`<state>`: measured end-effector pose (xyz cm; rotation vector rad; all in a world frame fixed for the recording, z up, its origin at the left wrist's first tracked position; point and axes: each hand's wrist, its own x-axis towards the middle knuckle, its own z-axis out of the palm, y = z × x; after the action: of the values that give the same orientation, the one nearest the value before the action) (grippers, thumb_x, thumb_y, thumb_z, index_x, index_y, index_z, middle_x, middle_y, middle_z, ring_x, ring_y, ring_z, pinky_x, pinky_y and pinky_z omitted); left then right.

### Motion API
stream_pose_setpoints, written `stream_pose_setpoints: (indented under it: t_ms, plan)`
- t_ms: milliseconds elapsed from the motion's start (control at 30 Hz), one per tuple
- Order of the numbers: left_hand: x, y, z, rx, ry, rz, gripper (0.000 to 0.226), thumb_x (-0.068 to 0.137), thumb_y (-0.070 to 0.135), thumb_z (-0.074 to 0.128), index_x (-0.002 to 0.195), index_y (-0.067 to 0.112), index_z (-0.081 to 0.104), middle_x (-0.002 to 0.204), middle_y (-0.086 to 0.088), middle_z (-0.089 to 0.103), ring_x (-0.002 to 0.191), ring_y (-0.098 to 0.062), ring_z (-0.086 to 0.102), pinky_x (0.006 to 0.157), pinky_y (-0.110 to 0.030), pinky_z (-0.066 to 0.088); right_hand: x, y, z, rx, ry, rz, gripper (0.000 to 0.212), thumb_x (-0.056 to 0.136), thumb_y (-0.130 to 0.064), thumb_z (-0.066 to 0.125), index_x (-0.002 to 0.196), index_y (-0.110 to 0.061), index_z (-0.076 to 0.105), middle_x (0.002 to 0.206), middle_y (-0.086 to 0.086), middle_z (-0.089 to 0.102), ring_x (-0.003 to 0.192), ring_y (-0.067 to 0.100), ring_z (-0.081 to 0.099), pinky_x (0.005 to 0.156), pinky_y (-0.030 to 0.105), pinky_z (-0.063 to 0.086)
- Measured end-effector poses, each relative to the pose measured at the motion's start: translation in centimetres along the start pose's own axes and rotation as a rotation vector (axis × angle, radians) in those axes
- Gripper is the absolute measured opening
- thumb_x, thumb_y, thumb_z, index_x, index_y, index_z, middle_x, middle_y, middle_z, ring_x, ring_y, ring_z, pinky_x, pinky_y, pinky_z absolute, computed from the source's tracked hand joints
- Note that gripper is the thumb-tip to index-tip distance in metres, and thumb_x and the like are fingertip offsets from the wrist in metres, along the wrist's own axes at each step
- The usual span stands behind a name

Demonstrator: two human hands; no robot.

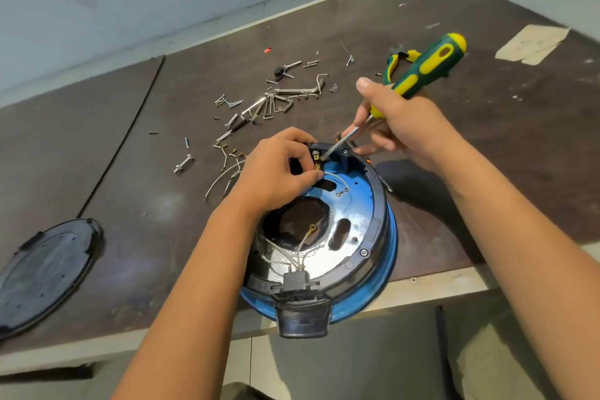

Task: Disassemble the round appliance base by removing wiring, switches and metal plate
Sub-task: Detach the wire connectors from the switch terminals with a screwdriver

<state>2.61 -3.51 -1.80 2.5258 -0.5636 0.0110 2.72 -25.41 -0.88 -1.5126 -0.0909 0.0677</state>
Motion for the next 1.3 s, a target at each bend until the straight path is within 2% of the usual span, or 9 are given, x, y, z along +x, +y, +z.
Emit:
stream_pose_setpoints:
  t_ms: [100, 167, 267, 367, 467, 633, 700, 833, 1300]
  plan:
    - [0.1, 0.1, 0.0, -0.009, 0.004, -0.013, 0.018, 0.08, 0.023, 0.081, 0.066, 0.024, 0.071, 0.117, 0.016, 0.061, 0.098, -0.008, 0.061, 0.088, -0.044, 0.052, -0.5, 0.3, -0.6, -0.066, -0.084, -0.106, 0.044, 0.104, -0.042, 0.056, 0.073, -0.013, 0.065, 0.087, 0.015, 0.079, 0.036, 0.012, 0.044, 0.065, 0.036, 0.064]
    - [0.1, 0.1, 0.0, -0.017, 0.002, -0.016, 0.017, 0.081, 0.023, 0.08, 0.066, 0.024, 0.071, 0.118, 0.014, 0.062, 0.099, -0.009, 0.061, 0.088, -0.044, 0.052, -0.9, 0.4, -1.0, -0.109, -0.113, -0.186, 0.043, 0.104, -0.041, 0.056, 0.072, -0.014, 0.067, 0.093, 0.016, 0.078, 0.039, 0.012, 0.051, 0.065, 0.034, 0.063]
    - [0.1, 0.1, -0.1, -0.019, -0.002, -0.015, 0.017, 0.081, 0.023, 0.08, 0.067, 0.024, 0.071, 0.118, 0.013, 0.062, 0.1, -0.009, 0.061, 0.089, -0.044, 0.052, -1.3, 0.5, -1.4, -0.183, -0.116, -0.297, 0.043, 0.105, -0.033, 0.056, 0.077, -0.003, 0.069, 0.069, 0.027, 0.07, 0.063, 0.014, 0.073, 0.076, 0.04, 0.064]
    - [0.1, 0.0, 0.0, -0.01, 0.0, -0.011, 0.017, 0.081, 0.024, 0.08, 0.067, 0.024, 0.07, 0.119, 0.014, 0.061, 0.101, -0.009, 0.061, 0.089, -0.044, 0.053, -1.5, 0.5, -1.5, -0.23, -0.15, -0.348, 0.042, 0.106, -0.027, 0.056, 0.079, 0.002, 0.069, 0.048, 0.02, 0.06, 0.089, 0.021, 0.078, 0.079, 0.035, 0.064]
    - [0.1, -0.1, 0.0, -0.011, -0.005, -0.01, 0.016, 0.081, 0.024, 0.08, 0.068, 0.024, 0.07, 0.118, 0.016, 0.059, 0.102, -0.009, 0.061, 0.089, -0.045, 0.053, -1.4, 0.5, -1.1, -0.234, -0.116, -0.338, 0.043, 0.106, -0.031, 0.056, 0.079, -0.001, 0.07, 0.049, 0.02, 0.061, 0.079, 0.015, 0.078, 0.076, 0.035, 0.065]
    - [0.1, -0.1, 0.1, -0.016, 0.0, -0.006, 0.016, 0.08, 0.023, 0.081, 0.067, 0.023, 0.071, 0.117, 0.016, 0.06, 0.1, -0.009, 0.062, 0.088, -0.045, 0.053, -1.1, 0.2, 0.0, -0.156, -0.046, -0.249, 0.046, 0.105, -0.039, 0.057, 0.074, -0.006, 0.067, 0.079, 0.05, 0.059, 0.038, 0.002, 0.056, 0.067, 0.039, 0.065]
    - [0.1, 0.0, 0.1, -0.016, 0.0, -0.005, 0.016, 0.08, 0.022, 0.081, 0.067, 0.022, 0.071, 0.116, 0.016, 0.061, 0.099, -0.01, 0.062, 0.087, -0.045, 0.053, -1.0, 0.0, 0.1, -0.147, -0.031, -0.214, 0.046, 0.105, -0.039, 0.057, 0.074, -0.006, 0.067, 0.072, 0.043, 0.062, 0.034, 0.003, 0.051, 0.073, 0.051, 0.065]
    - [0.0, 0.1, 0.0, -0.015, 0.001, -0.003, 0.015, 0.08, 0.021, 0.081, 0.068, 0.019, 0.072, 0.116, 0.016, 0.061, 0.099, -0.011, 0.062, 0.088, -0.045, 0.052, -0.7, 0.0, 0.1, -0.123, 0.005, -0.129, 0.045, 0.106, -0.037, 0.054, 0.079, -0.002, 0.064, 0.042, -0.01, 0.057, 0.03, 0.004, 0.039, 0.078, 0.06, 0.062]
    - [0.0, 0.0, -0.1, -0.013, 0.0, -0.008, 0.015, 0.079, 0.02, 0.081, 0.067, 0.02, 0.072, 0.119, 0.015, 0.061, 0.105, -0.01, 0.061, 0.092, -0.045, 0.05, -0.3, 0.6, -0.7, -0.067, -0.066, -0.082, 0.05, 0.106, -0.041, 0.052, 0.087, 0.003, 0.064, 0.042, -0.007, 0.056, 0.034, 0.007, 0.035, 0.074, 0.045, 0.064]
